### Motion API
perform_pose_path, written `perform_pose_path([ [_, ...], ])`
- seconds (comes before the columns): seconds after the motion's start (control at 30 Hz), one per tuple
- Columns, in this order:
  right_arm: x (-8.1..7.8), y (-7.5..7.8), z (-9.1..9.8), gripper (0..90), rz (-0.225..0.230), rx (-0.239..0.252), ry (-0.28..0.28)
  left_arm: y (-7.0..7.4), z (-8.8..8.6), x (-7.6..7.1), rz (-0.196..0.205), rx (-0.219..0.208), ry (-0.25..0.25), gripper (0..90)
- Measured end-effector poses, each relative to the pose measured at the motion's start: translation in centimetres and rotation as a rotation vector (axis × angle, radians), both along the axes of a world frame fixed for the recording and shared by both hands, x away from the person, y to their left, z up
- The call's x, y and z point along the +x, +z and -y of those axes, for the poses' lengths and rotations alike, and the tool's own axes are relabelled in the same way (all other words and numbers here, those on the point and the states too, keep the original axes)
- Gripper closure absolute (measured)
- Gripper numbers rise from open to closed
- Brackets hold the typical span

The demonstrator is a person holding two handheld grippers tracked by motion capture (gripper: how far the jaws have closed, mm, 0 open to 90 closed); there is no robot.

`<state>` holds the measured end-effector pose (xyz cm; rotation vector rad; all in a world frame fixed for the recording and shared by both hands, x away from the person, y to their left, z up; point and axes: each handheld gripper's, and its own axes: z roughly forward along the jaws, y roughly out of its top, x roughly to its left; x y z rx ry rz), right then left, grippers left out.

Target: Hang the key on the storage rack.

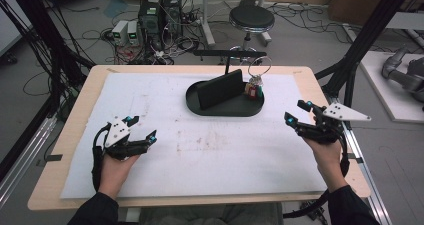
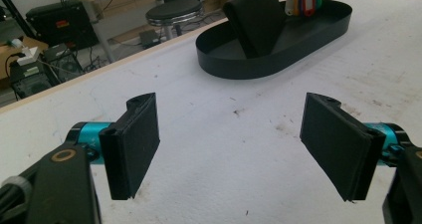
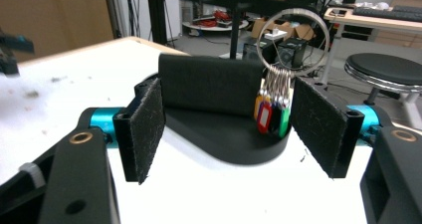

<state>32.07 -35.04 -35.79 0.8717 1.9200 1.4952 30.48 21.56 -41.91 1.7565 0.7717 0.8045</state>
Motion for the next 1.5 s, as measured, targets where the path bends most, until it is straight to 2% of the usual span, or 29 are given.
perform_pose_path([
  [0.17, -0.4, -2.3, 0.1, 29.9, -0.009, -0.016, -0.039, 0.1, -0.4, -0.3, 0.006, -0.005, 0.015, 23.3],
  [0.37, 0.2, -3.8, 0.6, 29.6, -0.069, -0.022, -0.088, 0.3, -0.9, -0.8, 0.01, -0.009, 0.031, 23.3],
  [0.5, 0.4, -4.2, 0.9, 29.5, -0.072, -0.022, -0.109, 0.5, -1.2, -1.2, 0.007, -0.012, 0.036, 23.3],
  [0.6, 0.8, -4.5, 1.2, 29.5, -0.097, -0.034, -0.12, 0.6, -1.5, -1.5, -0.009, -0.046, 0.028, 23.6],
  [0.7, 0.9, -4.5, 1.2, 28.7, -0.099, -0.032, -0.128, 0.8, -1.7, -1.6, -0.009, -0.051, 0.025, 23.6],
  [1.13, 0.9, -5.1, 1.6, 26.1, -0.124, -0.07, -0.154, 0.6, -1.3, -1.1, -0.029, -0.032, 0.019, 23.6],
  [1.5, 0.4, -5.4, 2.3, 24.8, -0.135, -0.081, -0.178, 0.5, -0.5, -0.4, -0.047, -0.022, 0.015, 23.6],
])
